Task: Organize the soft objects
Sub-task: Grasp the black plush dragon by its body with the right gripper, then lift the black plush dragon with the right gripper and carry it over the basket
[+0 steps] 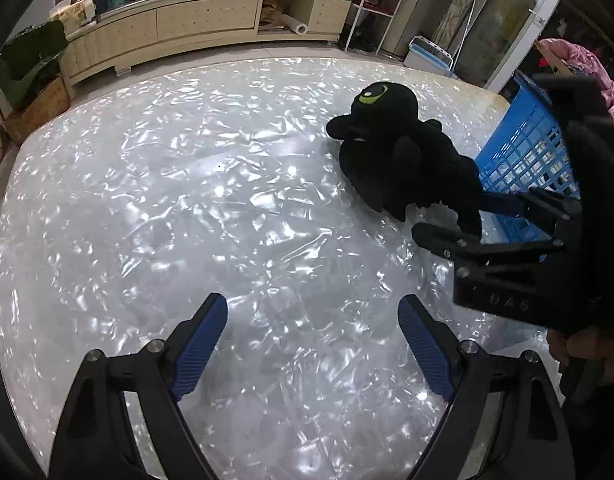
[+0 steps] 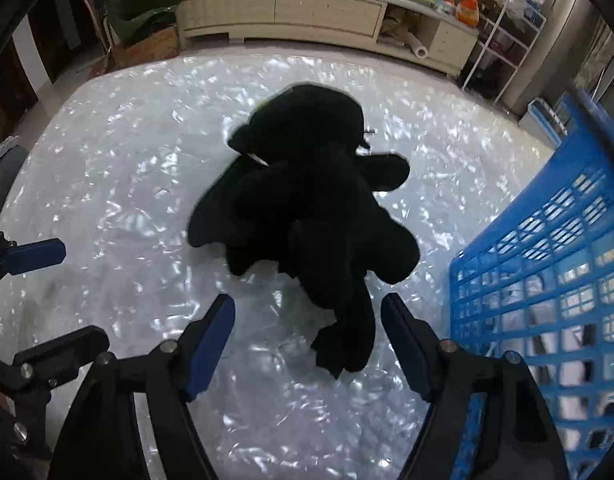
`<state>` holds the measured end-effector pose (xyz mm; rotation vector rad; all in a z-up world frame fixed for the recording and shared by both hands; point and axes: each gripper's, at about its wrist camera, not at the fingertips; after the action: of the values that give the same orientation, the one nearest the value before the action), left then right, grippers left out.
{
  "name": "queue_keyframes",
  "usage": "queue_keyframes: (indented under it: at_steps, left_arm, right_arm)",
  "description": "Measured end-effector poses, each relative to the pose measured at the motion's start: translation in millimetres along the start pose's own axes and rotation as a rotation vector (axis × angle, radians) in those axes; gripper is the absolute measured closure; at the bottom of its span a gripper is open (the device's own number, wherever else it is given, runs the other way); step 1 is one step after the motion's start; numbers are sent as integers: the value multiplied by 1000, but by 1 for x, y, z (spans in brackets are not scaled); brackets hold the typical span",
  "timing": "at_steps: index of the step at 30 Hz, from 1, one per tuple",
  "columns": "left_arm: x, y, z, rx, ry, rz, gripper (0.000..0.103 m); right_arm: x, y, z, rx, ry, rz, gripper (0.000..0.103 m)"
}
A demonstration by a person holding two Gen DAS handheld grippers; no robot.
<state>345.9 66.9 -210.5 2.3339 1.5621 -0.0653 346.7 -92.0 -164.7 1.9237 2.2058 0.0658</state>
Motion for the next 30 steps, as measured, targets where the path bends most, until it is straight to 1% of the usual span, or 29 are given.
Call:
queue_keyframes:
  at_steps: [1, 3, 4, 5, 7, 11, 18, 25, 30]
  left_arm:
    - [0, 1, 0, -2, 0, 2, 17]
    - [-1, 2, 1, -5, -7, 2, 17]
    - [-1, 3, 1, -7, -8, -1, 17]
    - [-1, 3, 2, -9, -8, -2, 17]
    - [-4, 5, 2, -8, -3, 1, 17]
    - [-6, 3, -3, -16, 7, 1, 17]
    - [-15, -10, -24, -36, 5, -10, 17]
    - [-24, -39, -49, -55, -7, -29, 17]
    - [-32, -57, -71, -75, -10, -44, 17]
  right_arm:
    - [-3, 1, -1, -5, 2, 6, 33]
    - [-6, 1, -3, -21, 5, 4, 48]
    - [-7, 1, -4, -29, 1, 6, 62]
    - [-8, 1, -5, -31, -2, 7, 74]
    - [-11, -1, -6, -35, 0, 4, 83]
    - [-14, -8, -8, -49, 17, 5, 87]
    - [-17, -24, -27, -91, 47, 9, 88]
    - [-15, -55, -65, -121, 92, -32, 88]
    - [-8, -75, -86, -131, 102, -64, 88]
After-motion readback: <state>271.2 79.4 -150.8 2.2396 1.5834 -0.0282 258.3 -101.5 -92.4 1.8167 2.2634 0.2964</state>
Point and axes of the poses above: each gripper's, at about its wrist camera, not at the fingertips, and z roughly the way its jaws point, x to its left, y to its top, and after that the axes turned 13 degrees about x, right-handed
